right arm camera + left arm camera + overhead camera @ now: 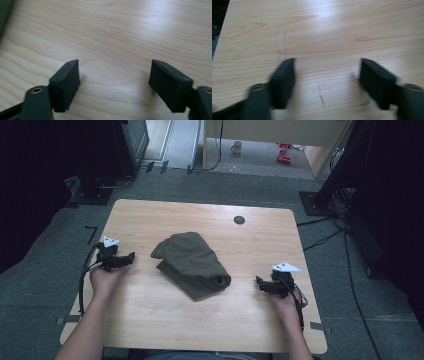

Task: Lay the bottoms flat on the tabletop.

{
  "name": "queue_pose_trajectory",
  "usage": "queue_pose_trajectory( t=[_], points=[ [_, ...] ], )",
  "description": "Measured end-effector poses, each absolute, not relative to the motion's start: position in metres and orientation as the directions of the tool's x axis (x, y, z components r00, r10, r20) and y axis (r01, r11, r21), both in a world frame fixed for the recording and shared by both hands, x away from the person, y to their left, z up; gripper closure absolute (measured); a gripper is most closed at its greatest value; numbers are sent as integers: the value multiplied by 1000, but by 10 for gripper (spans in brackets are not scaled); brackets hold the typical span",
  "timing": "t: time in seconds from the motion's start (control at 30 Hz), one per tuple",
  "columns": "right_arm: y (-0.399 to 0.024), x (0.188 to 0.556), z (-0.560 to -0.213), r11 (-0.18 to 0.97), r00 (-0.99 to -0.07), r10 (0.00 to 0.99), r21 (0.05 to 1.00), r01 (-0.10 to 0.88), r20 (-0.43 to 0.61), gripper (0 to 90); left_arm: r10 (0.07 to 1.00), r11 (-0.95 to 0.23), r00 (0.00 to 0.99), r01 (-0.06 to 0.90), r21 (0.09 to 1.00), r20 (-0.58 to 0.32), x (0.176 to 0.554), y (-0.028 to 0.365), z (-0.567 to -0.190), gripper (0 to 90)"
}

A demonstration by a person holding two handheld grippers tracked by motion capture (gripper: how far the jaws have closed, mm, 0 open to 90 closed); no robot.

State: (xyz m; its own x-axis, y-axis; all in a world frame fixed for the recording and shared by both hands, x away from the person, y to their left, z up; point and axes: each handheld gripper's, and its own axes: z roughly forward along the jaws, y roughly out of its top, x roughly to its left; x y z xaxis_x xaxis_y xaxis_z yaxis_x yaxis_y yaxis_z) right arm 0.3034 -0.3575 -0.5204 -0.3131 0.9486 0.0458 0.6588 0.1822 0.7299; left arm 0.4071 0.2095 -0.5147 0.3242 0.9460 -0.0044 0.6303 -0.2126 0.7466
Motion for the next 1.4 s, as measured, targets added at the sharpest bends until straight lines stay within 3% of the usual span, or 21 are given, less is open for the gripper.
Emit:
queue_pose_trajectory(
  t=[0.03,0.2,0.3,0.83,1.4],
  points=[
    [-354,303,-518,182,-328,943,732,657,61,292,941,-218,339,632,744,-12,407,209,-514,395],
    [-349,300,-512,181,-358,930,749,637,80,318,931,-221,364,644,732,-40,404,206,-510,417],
    [-345,298,-507,177,-383,919,762,623,100,354,917,-222,393,636,739,-63,399,203,-503,414],
    [-319,304,-481,223,-498,856,773,594,136,373,861,-270,503,576,772,-74,379,184,-479,390],
    [-264,315,-440,338,-640,763,791,511,88,400,792,-333,604,556,761,-94,363,157,-470,366]
  ],
)
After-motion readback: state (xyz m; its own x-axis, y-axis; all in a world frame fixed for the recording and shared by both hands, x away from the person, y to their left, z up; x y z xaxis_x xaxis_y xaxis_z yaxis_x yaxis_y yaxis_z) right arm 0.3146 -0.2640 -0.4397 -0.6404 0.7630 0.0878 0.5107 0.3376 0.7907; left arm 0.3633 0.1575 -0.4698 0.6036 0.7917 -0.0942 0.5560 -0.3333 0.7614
